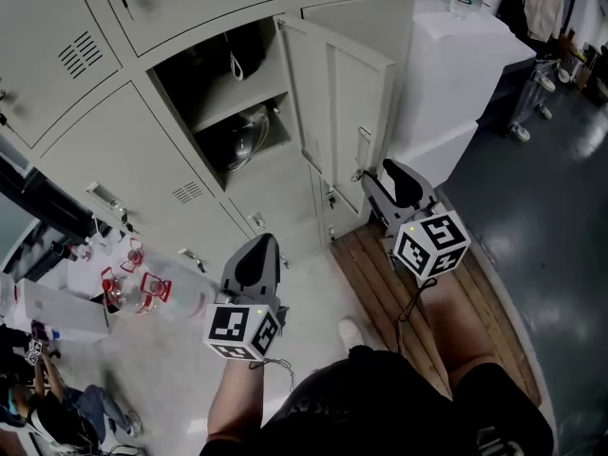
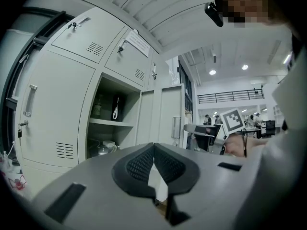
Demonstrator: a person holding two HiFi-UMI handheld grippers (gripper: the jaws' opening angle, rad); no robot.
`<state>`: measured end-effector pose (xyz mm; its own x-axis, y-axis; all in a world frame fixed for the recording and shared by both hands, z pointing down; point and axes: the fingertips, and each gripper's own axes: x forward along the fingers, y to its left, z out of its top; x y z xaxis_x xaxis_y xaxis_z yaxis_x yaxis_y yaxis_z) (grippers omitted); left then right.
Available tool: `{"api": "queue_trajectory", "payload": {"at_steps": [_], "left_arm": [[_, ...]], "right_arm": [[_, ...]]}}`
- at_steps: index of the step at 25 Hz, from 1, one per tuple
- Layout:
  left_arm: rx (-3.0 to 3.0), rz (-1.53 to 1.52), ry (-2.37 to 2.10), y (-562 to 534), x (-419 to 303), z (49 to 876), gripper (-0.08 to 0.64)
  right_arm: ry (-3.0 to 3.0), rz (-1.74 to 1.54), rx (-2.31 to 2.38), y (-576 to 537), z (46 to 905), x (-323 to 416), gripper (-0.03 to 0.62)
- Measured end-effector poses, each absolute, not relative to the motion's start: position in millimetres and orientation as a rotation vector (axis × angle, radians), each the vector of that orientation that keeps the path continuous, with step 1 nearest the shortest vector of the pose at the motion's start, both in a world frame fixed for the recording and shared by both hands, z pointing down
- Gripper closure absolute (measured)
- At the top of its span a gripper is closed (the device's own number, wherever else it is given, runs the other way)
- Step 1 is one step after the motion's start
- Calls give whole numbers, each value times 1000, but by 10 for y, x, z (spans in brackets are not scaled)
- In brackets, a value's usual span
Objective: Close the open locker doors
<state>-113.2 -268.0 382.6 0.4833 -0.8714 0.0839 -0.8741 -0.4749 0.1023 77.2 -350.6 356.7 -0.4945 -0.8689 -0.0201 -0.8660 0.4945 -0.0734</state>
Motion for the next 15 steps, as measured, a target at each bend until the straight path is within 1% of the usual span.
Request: {"api": "queue_trajectory", "payload": {"at_steps": [11,15], "left_arm": [[2559,4,-1575,-2975,-1111,3860,555],[2549,-5,-1585,-3040,-1115,3876,555]], "right_arm": [[2735,-40,-1456,-3789,3536,687,402],[2760,-24,-1412,-3803,3517,626,411]]}}
